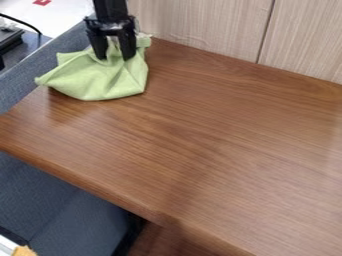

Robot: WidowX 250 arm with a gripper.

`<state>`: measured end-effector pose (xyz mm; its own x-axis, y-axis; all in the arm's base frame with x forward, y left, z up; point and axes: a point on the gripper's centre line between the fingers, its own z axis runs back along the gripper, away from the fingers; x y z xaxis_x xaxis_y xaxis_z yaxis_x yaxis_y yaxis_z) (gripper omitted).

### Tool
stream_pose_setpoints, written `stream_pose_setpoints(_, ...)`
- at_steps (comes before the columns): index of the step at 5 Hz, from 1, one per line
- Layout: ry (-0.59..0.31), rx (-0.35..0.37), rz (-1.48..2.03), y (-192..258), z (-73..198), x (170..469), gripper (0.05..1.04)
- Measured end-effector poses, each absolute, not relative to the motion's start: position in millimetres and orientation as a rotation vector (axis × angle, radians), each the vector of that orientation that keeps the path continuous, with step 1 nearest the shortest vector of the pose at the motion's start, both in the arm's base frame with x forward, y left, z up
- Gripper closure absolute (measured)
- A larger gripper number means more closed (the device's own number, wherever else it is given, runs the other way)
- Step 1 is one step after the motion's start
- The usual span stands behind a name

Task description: Fold the cloth from bottom to top

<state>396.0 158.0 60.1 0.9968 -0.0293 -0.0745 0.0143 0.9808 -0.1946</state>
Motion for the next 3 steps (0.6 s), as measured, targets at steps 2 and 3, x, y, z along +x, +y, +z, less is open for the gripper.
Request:
stream_pose_setpoints(2,-0.037,-0.175,-0.019,167,114,380,0.083)
stream_pose_setpoints(3,-0.108,-0.167,-0.045,172,132,371,0.083)
